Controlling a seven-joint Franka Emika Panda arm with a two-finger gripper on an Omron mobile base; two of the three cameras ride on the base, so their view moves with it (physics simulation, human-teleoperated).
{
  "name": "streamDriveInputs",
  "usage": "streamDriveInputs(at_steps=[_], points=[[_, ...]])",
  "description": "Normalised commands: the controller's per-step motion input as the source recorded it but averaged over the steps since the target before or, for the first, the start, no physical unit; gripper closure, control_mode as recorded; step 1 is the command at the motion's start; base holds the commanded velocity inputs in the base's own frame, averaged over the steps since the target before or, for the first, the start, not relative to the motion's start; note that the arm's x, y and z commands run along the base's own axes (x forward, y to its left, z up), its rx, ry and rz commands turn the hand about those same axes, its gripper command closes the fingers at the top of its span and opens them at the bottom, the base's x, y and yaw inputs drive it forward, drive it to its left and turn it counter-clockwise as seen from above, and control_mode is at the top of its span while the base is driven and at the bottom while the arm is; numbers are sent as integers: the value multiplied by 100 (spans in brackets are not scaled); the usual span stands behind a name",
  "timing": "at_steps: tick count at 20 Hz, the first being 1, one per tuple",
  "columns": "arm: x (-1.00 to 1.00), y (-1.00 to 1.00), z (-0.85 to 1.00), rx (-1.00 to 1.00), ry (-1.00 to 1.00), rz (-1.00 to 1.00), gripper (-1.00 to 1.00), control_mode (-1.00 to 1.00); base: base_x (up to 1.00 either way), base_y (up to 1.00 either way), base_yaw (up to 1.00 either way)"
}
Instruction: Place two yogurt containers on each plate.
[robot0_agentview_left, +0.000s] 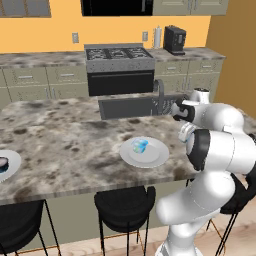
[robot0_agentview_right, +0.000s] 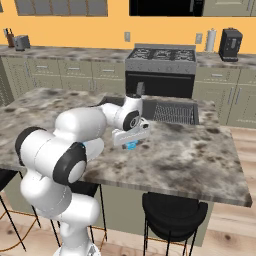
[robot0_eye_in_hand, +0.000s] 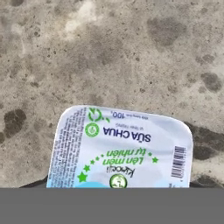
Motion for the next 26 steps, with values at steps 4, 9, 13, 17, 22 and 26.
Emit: streamDriveInputs(at_steps=[4, 9, 13, 17, 22, 26], points=[[-56, 34, 44, 2, -1, 6, 100, -100, 0, 0, 0], [-92, 100, 41, 0, -1, 3, 100, -100, 0, 0, 0], [-74, 92, 9, 0, 0, 0, 100, -100, 0, 0, 0], [-12, 72, -6, -3, 0, 0, 100, -100, 0, 0, 0], [25, 47, -14, -1, 2, 0, 100, -100, 0, 0, 0], [43, -7, -18, 0, 6, 0, 100, -100, 0, 0, 0]])
